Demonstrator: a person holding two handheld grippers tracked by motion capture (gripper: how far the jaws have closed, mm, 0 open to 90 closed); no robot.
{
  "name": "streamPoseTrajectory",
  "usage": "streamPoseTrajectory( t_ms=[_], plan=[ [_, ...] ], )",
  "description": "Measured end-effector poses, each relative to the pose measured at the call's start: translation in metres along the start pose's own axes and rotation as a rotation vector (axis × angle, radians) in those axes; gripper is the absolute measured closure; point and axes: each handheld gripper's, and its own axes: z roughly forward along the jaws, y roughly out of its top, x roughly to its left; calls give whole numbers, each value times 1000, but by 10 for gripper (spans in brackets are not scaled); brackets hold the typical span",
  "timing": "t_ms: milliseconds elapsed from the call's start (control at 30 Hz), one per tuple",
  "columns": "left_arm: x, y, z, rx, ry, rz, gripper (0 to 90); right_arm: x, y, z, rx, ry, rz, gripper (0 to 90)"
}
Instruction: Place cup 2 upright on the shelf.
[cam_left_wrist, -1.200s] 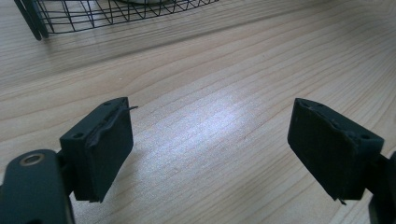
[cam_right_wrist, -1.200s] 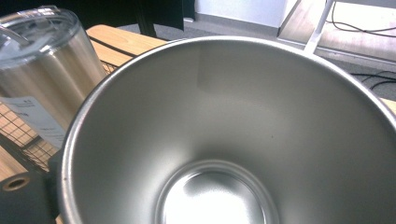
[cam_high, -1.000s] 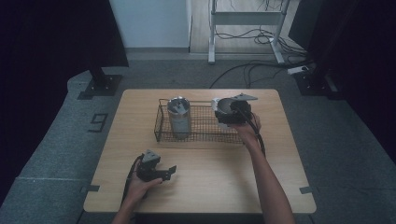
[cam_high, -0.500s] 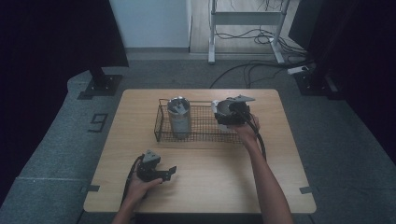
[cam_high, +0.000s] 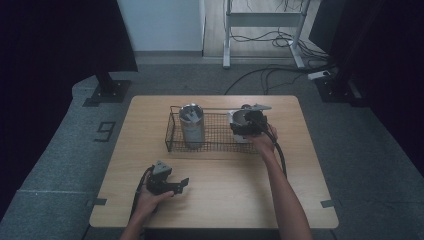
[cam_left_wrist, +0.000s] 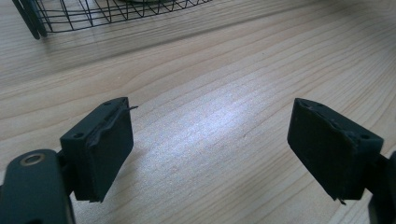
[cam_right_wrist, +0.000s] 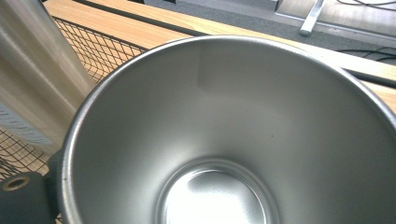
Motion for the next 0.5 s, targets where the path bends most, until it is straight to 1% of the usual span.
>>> streamPoseTrajectory(
  t_ms=[500],
  plan=[
    [-1,0,0,2,-1,2,147,-3,-6,8,26,-12,5,66]
  ],
)
